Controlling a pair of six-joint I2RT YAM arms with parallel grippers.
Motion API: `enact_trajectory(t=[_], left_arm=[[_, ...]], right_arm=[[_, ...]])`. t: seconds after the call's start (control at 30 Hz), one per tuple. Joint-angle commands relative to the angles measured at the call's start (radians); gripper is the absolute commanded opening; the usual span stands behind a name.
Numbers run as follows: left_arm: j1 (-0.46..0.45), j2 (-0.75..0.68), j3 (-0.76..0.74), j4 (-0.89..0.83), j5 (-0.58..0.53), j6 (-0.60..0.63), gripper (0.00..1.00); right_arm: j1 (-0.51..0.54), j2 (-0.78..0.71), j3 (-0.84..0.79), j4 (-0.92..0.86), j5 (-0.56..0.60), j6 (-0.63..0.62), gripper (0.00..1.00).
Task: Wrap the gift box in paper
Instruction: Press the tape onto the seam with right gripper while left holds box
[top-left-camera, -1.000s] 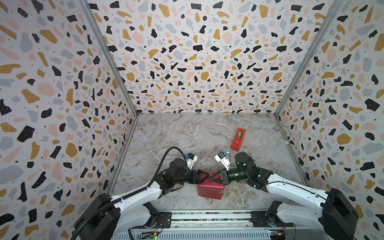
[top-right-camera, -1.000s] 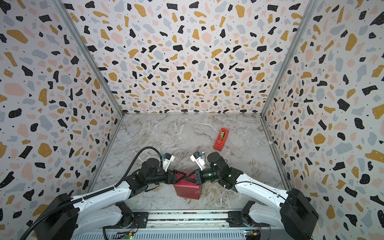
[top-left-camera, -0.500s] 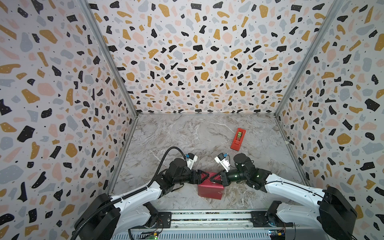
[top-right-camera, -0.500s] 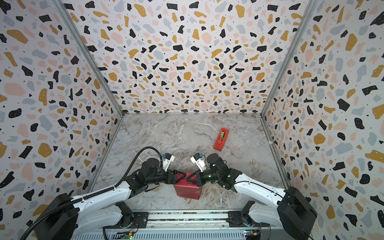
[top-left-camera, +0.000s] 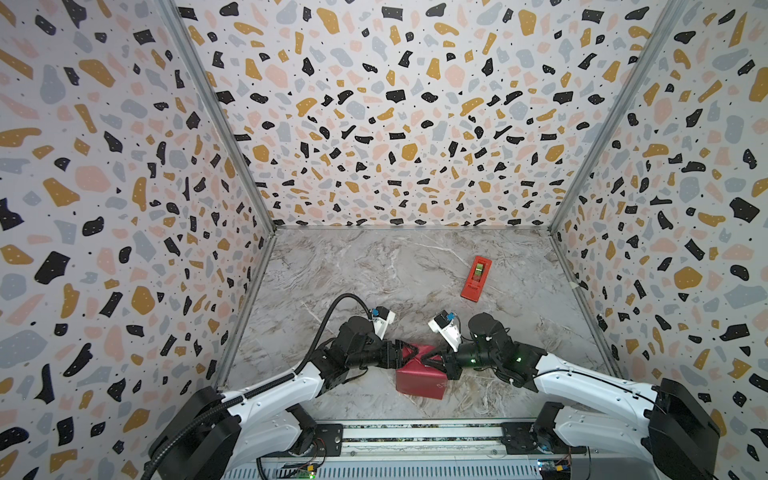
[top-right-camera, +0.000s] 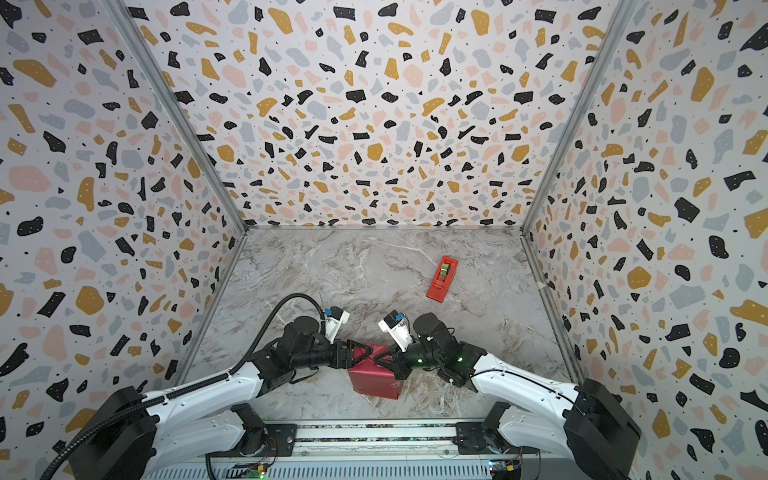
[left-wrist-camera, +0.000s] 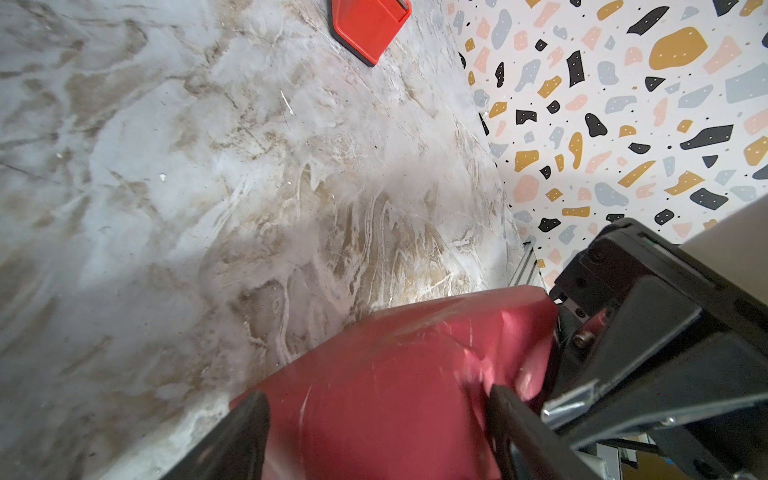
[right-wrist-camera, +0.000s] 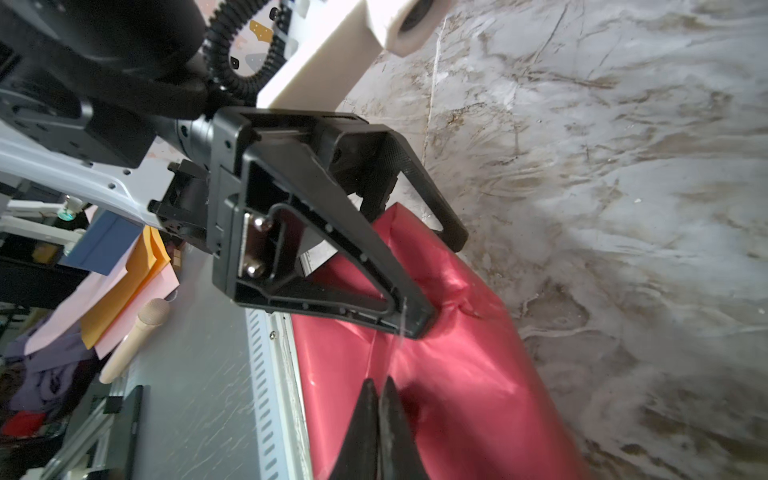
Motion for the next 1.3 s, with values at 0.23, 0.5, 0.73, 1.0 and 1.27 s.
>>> enact_trajectory(t=[0.23,0.5,0.73,1.0,1.27], left_arm=[[-0.003,0.050,-0.047,-0.277,-0.054,0.052,0.81],[-0.003,0.048,-0.045,-0.284,-0.054,0.057,0.81],[-0.003,0.044,-0.047,-0.291,-0.056,0.062,0.81],[-0.002,0.042,-0.048,-0.293,-0.058,0.066,0.81],[-0.002,0.042,-0.049,-0.294,-0.056,0.068,0.81]], right_arm=[[0.057,-0.007,-0.053,-0.099,0.201,-0.136,0.24],[0.060,-0.012,-0.037,-0.083,0.192,-0.130,0.31],[0.062,-0.034,-0.011,-0.087,0.186,-0.115,0.37],[0.061,-0.033,0.038,-0.086,0.195,-0.094,0.51],[0.060,-0.019,0.110,-0.108,0.234,-0.087,0.62]])
